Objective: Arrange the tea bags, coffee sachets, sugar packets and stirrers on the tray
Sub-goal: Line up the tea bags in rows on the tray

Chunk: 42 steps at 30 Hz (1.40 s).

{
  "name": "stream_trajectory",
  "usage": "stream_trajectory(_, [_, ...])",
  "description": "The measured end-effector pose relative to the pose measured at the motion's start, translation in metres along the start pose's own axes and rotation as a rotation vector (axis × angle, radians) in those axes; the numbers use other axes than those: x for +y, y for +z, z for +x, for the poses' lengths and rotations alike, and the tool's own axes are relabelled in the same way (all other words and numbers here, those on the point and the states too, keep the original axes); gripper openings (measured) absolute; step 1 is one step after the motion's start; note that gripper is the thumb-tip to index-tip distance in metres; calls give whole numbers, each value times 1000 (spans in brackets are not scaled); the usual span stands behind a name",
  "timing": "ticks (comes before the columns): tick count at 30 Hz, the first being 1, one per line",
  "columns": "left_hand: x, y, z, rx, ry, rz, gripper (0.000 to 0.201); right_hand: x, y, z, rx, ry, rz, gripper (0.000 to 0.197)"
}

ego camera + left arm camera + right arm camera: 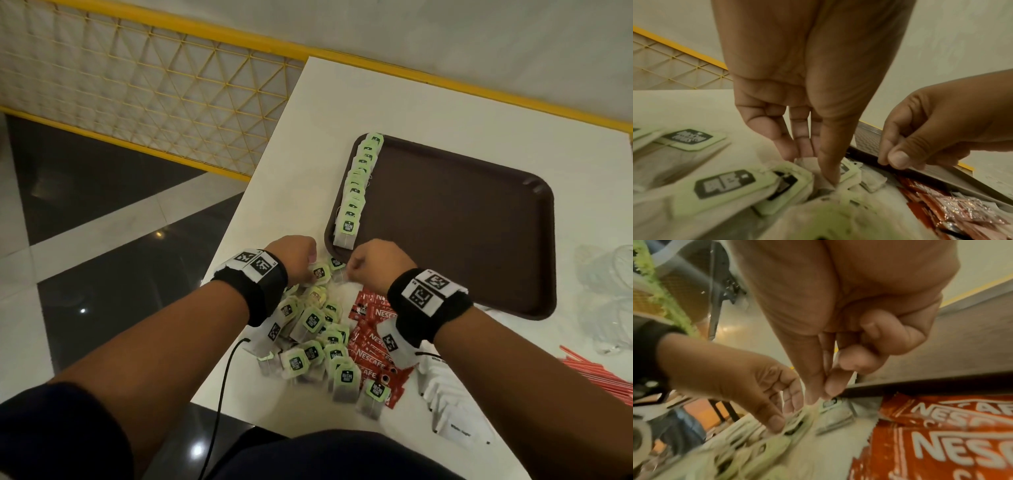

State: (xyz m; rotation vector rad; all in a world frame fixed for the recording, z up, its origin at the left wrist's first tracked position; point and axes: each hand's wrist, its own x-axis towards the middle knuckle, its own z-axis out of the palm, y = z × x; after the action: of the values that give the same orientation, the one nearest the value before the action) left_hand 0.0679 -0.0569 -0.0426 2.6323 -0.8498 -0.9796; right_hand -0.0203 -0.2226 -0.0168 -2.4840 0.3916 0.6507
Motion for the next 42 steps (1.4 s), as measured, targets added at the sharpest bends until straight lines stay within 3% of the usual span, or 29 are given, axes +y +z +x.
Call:
stream_trajectory(5, [-4, 3, 2, -9, -38, -33, 27, -8, 13, -2, -65, -30, -209, 21])
stream_trajectory(10, [-9, 2, 1, -3, -16, -39, 21, -9, 18, -4, -83, -56, -215, 16])
stream_trajectory(15, [-12, 3, -1, 6, 18, -32, 22, -8, 18, -2, 8, 22, -214, 16])
stream_trajectory(23, [-14, 1, -3, 45, 50, -149, 16, -14, 24, 1, 18, -134, -442, 47])
stream_trajectory(28, [-14, -3, -5, 72, 71, -259, 16, -19, 19, 3, -2, -133, -475, 30])
stream_trajectory(33, [-14, -6, -6, 111, 82, -382, 17, -15, 16, 0, -42, -113, -373, 37])
stream_trajectory(36, [-17, -8, -2, 144, 87, -411, 17, -11, 13, 2, -74, -112, -278, 26])
stream_trajectory(42, [-13, -8, 15, 285, 39, -521, 13, 3, -15, 4, 5, -69, 281, 16])
